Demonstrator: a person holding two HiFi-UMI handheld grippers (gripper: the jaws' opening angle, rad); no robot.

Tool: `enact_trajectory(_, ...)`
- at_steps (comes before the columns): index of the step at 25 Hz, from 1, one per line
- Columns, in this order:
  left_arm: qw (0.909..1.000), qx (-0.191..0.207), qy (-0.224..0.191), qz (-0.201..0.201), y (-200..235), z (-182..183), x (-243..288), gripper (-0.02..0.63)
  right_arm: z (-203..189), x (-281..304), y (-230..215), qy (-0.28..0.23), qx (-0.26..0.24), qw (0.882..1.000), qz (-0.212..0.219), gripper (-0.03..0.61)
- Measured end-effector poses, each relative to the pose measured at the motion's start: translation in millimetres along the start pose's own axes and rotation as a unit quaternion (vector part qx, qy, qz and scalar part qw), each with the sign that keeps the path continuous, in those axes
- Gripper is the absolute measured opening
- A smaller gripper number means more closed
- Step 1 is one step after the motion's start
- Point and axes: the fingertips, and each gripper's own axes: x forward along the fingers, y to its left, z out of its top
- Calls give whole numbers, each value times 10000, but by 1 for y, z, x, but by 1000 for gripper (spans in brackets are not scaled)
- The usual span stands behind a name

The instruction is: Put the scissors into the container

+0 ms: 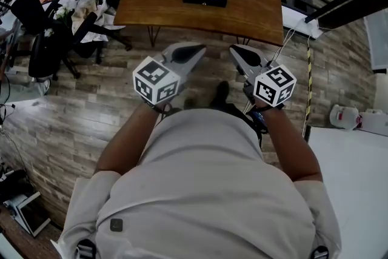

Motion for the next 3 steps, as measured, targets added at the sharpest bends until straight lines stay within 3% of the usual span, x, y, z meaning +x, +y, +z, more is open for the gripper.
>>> enact_trajectory(3, 10000, -17, 3, -9, 3, 2, 1, 3, 2, 2, -1, -1, 24, 10000, -5, 6)
